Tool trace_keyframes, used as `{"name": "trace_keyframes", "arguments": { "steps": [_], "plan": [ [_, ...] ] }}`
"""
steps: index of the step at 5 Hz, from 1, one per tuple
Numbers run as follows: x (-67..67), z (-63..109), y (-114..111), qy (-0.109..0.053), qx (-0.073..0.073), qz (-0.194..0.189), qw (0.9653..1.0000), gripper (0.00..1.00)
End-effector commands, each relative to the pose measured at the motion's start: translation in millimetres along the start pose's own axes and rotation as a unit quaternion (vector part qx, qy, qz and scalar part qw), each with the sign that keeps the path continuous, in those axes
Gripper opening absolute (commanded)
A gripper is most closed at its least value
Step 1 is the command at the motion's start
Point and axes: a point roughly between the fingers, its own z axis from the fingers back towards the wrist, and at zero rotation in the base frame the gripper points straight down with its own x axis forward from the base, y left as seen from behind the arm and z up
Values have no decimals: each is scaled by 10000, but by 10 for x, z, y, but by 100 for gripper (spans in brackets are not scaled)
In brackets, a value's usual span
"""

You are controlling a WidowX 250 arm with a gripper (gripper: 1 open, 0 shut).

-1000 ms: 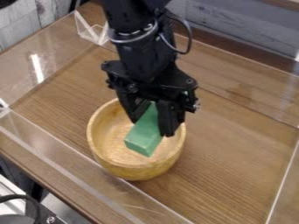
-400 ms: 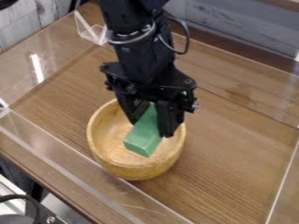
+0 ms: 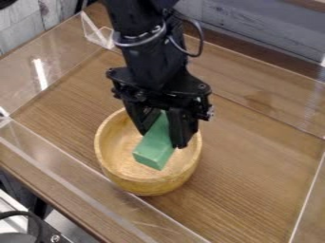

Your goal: Put the green block in the brown bowl

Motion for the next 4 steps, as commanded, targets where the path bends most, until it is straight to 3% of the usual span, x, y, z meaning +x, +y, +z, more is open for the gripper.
{"name": "trace_keyframes", "arguments": {
  "steps": [1, 4],
  "plan": [
    [36, 22, 20, -131, -20, -12, 9999, 0],
    [27, -54, 53, -113, -46, 43, 9999, 0]
  ]
}}
